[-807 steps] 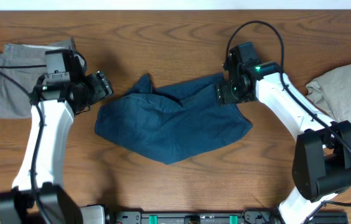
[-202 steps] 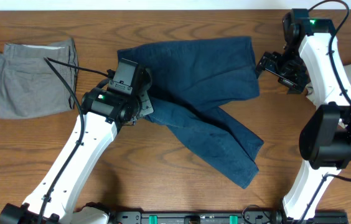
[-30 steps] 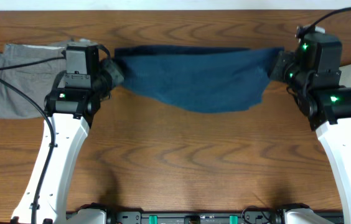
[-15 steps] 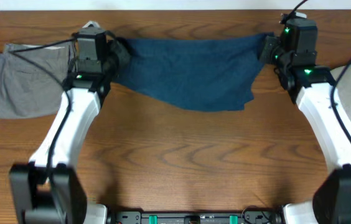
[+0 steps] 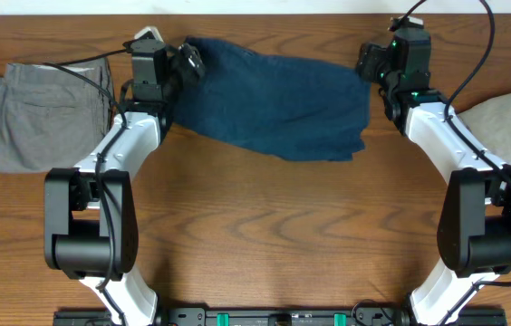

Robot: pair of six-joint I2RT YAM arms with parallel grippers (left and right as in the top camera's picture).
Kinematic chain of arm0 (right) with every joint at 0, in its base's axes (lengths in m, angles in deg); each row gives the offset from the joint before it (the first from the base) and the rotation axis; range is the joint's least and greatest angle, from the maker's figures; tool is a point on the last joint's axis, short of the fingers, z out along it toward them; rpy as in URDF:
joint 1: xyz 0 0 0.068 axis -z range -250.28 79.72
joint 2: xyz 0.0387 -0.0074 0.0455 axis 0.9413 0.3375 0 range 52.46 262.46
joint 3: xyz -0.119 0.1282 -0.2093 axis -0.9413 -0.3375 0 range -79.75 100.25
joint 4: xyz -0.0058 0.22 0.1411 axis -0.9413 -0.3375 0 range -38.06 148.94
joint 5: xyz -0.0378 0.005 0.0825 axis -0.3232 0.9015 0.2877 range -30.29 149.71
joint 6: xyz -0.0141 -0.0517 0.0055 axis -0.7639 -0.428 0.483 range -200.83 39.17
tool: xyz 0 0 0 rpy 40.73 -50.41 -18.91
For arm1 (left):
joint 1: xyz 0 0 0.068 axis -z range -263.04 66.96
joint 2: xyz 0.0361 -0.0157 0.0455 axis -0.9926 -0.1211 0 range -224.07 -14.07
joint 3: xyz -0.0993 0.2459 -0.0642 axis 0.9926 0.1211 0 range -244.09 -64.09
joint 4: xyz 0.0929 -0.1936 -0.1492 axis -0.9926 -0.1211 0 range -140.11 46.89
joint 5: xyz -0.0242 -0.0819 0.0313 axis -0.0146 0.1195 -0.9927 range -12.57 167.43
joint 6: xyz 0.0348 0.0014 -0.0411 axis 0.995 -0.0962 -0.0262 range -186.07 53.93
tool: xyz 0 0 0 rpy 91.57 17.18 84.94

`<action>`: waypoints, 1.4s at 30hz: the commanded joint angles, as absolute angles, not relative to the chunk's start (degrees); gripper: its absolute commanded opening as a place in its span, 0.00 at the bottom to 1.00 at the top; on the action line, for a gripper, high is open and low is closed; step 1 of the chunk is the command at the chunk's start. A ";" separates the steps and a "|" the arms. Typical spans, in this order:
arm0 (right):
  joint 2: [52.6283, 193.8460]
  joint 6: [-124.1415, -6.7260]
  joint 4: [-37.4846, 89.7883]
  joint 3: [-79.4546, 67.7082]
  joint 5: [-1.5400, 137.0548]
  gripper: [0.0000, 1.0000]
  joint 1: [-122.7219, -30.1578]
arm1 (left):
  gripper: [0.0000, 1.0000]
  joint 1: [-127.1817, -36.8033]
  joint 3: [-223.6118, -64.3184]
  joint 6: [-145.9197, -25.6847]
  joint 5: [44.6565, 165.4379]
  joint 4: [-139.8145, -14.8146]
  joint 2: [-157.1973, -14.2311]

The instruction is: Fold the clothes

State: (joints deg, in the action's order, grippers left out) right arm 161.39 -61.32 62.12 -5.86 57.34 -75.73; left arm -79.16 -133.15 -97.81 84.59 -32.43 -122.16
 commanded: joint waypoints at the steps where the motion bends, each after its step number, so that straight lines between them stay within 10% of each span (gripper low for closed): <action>1: 160.91 -60.36 61.46 -5.12 61.80 0.64 -75.29 | 0.90 -81.09 -134.63 -92.22 84.96 -34.66 -121.75; 10: 161.96 -68.08 49.20 -5.21 73.52 0.28 -80.01 | 0.86 -83.80 -134.61 -91.32 81.27 -39.67 -123.69; 23: 171.57 -70.20 39.91 -5.29 73.43 0.22 -85.98 | 0.63 -83.77 -134.61 -91.15 84.76 -49.22 -130.47; 31: 172.25 -66.11 25.18 -5.27 59.62 0.15 -82.31 | 0.27 -83.56 -134.59 -91.15 87.58 -71.75 -130.47; 42: 168.38 -65.94 18.88 -3.92 56.05 0.18 -76.67 | 0.36 -83.18 -134.61 -86.80 88.39 -90.33 -123.80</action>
State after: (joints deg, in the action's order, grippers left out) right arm 168.86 -65.74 19.47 -2.96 62.30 -78.22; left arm -82.77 -136.16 -89.05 90.53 -89.28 -126.44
